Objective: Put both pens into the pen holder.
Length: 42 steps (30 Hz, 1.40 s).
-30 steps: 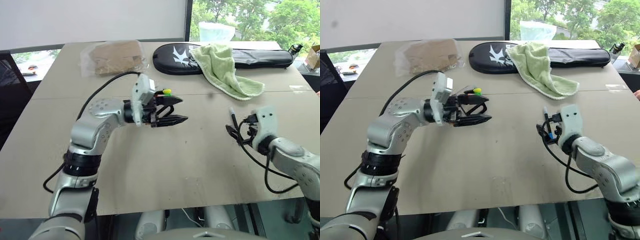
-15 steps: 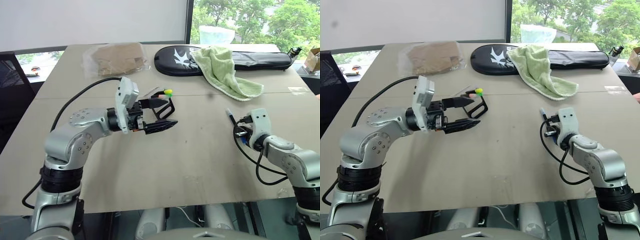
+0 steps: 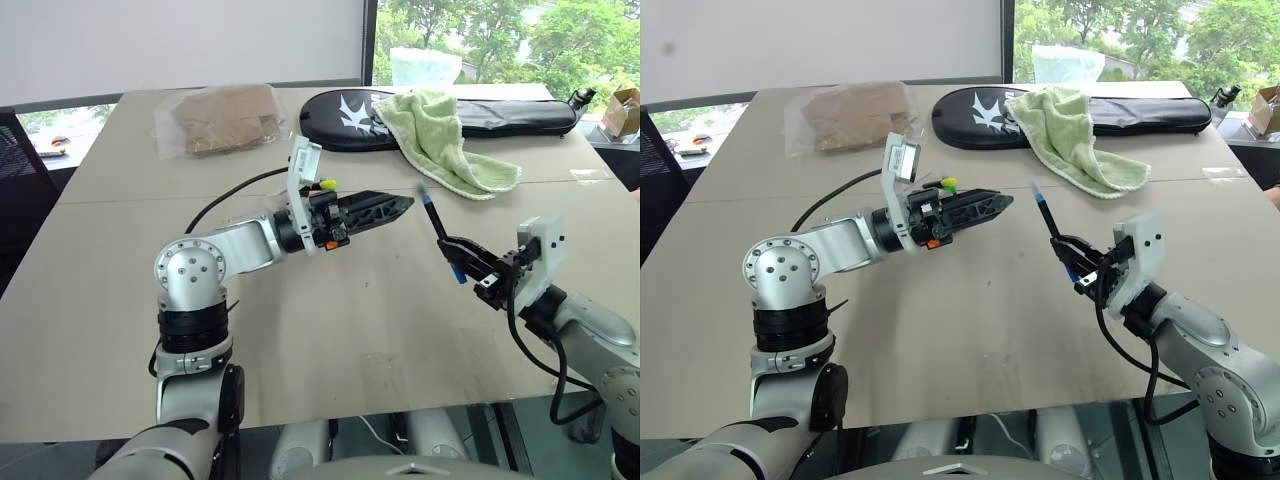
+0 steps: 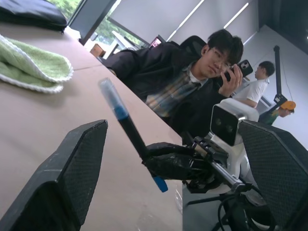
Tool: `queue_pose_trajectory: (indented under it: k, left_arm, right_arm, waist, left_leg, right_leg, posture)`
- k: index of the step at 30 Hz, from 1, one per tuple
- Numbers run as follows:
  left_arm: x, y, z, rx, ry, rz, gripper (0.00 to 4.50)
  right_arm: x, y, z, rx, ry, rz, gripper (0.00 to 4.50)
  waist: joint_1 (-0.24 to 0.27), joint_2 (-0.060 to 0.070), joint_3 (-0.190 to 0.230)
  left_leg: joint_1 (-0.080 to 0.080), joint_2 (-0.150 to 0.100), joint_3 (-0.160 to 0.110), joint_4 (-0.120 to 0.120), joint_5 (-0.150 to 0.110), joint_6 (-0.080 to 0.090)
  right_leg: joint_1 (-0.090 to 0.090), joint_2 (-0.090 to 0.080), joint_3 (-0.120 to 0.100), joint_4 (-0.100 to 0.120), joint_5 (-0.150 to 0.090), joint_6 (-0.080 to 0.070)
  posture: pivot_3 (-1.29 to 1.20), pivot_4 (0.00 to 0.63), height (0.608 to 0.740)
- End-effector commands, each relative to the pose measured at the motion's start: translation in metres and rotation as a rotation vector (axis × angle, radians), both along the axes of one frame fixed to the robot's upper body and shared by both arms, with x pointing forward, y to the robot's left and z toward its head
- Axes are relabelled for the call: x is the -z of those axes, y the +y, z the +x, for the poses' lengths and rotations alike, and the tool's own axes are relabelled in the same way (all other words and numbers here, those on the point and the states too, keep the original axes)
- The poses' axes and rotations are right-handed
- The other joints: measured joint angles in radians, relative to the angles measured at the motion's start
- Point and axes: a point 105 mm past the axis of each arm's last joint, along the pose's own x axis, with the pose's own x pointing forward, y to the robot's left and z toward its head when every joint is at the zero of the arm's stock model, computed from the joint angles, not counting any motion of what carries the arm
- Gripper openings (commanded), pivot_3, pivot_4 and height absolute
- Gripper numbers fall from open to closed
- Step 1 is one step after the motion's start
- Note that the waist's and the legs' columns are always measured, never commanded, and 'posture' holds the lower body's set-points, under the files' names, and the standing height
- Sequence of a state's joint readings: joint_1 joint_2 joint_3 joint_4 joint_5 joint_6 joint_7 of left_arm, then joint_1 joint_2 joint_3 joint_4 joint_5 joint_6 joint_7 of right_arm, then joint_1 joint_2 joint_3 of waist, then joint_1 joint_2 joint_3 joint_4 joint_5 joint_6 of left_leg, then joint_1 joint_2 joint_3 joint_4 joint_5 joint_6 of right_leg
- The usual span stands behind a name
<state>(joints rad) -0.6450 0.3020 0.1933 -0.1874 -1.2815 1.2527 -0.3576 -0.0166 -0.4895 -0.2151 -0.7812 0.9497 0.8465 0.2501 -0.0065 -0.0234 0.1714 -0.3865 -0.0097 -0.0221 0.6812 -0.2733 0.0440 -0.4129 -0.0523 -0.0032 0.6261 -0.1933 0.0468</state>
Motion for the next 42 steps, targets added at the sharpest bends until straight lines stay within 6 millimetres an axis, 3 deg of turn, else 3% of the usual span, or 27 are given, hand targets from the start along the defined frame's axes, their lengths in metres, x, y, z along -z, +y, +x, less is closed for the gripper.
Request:
queue_pose_trajectory:
  k: [1,5,6,7,9,15,17,22,25,27,34,42]
  left_arm:
    - [-0.009,-0.004,-0.001,0.036,-0.003,-0.027,4.5]
    - [-0.009,-0.009,-0.001,0.056,0.005,-0.024,4.5]
    - [-0.007,-0.011,-0.001,0.061,-0.002,-0.012,3.99]
    - [-0.006,-0.012,-0.003,0.069,-0.005,-0.005,3.8]
    - [-0.005,-0.014,-0.005,0.085,-0.001,-0.005,2.62]
    - [-0.002,-0.012,-0.007,0.095,-0.004,-0.003,0.06]
    - [-0.006,-0.007,-0.004,0.065,-0.034,-0.002,0.01]
    - [-0.032,0.024,0.002,-0.043,-0.325,0.119,0.0]
    - [-0.061,0.061,0.019,-0.164,-0.494,0.221,0.0]
    - [-0.067,0.073,0.027,-0.213,-0.569,0.3,0.0]
    - [-0.066,0.093,0.05,-0.307,-0.719,0.466,0.0]
    - [-0.051,0.094,0.059,-0.293,-0.808,0.593,0.0]
  right_arm:
    - [-0.017,0.014,-0.013,-0.068,-0.074,0.024,0.03]
    - [-0.021,0.026,-0.021,-0.129,-0.09,0.022,0.03]
    - [-0.023,0.029,-0.022,-0.142,-0.097,0.032,0.0]
    - [-0.025,0.031,-0.023,-0.154,-0.102,0.039,0.0]
    - [-0.027,0.036,-0.027,-0.185,-0.105,0.051,0.0]
    - [-0.032,0.044,-0.03,-0.215,-0.113,0.068,0.0]
    - [-0.032,0.047,-0.032,-0.253,-0.117,0.058,0.0]
    - [-0.032,0.039,-0.032,-0.253,-0.136,-0.044,2.26]
    - [-0.038,0.011,-0.015,-0.133,-0.188,-0.141,3.7]
    - [-0.039,-0.002,-0.005,-0.065,-0.207,-0.18,4.46]
    - [-0.031,0.004,-0.01,-0.158,-0.186,-0.187,4.46]
    - [-0.027,0.005,-0.012,-0.159,-0.195,-0.192,4.46]
  waist:
    - [0.0,0.0,0.0]
    - [0.001,0.0,0.0]
    - [0.001,0.0,0.0]
    - [0.001,0.0,0.0]
    - [0.001,0.0,0.0]
    - [0.001,0.0,0.0]
    - [0.001,0.0,0.0]
    - [-0.004,0.0,0.0]
    - [-0.001,0.0,0.002]
    - [0.001,0.0,0.002]
    - [0.014,0.0,0.002]
    - [0.019,0.0,0.002]
  left_leg:
    - [0.0,0.0,0.0,0.0,0.0,0.0]
    - [0.0,-0.001,0.0,0.0,0.0,0.0]
    - [0.0,-0.001,0.0,0.0,0.0,0.0]
    - [0.0,-0.001,0.0,0.0,0.0,0.0]
    - [0.0,-0.001,0.0,0.0,0.0,0.0]
    - [-0.001,-0.001,0.0,0.0,0.0,0.0]
    - [-0.001,-0.001,0.0,0.0,0.0,0.0]
    - [0.0,-0.001,0.001,-0.003,0.0,0.0]
    - [-0.001,-0.001,0.001,-0.005,0.0,0.0]
    - [-0.002,-0.002,0.001,-0.005,0.0,0.0]
    - [-0.002,-0.002,0.004,-0.008,0.0,0.0]
    - [-0.01,-0.002,0.003,-0.007,0.0,0.0]
  right_leg:
    - [0.0,0.0,0.0,0.0,-0.001,0.001]
    - [0.0,0.0,0.0,0.0,0.0,0.0]
    - [0.0,0.0,0.001,0.0,0.0,0.0]
    - [0.0,0.0,0.001,0.0,0.0,0.0]
    - [0.0,0.0,0.001,-0.001,0.0,0.0]
    - [-0.001,-0.001,0.001,-0.001,0.0,0.0]
    - [-0.001,-0.001,0.001,-0.001,0.0,0.0]
    - [-0.001,-0.001,0.001,-0.001,0.0,-0.001]
    - [-0.002,-0.001,0.001,-0.002,0.0,-0.001]
    - [-0.003,-0.001,0.001,-0.003,0.0,-0.001]
    - [-0.003,-0.003,0.002,-0.006,-0.001,0.001]
    - [-0.011,-0.003,0.002,-0.006,0.001,0.005]
  posture:
    - [0.0,0.15,0.74]
    - [0.0,0.15,0.74]
    - [0.0,0.15,0.74]
    - [0.0,0.15,0.74]
    - [0.0,0.15,0.74]
    - [0.0,0.15,0.74]
    - [0.0,0.15,0.74]
    - [0.0,0.15,0.74]
    - [0.0,0.15,0.74]
    - [0.0,0.15,0.74]
    - [0.0,0.15,0.74]
    - [0.0,0.15,0.74]
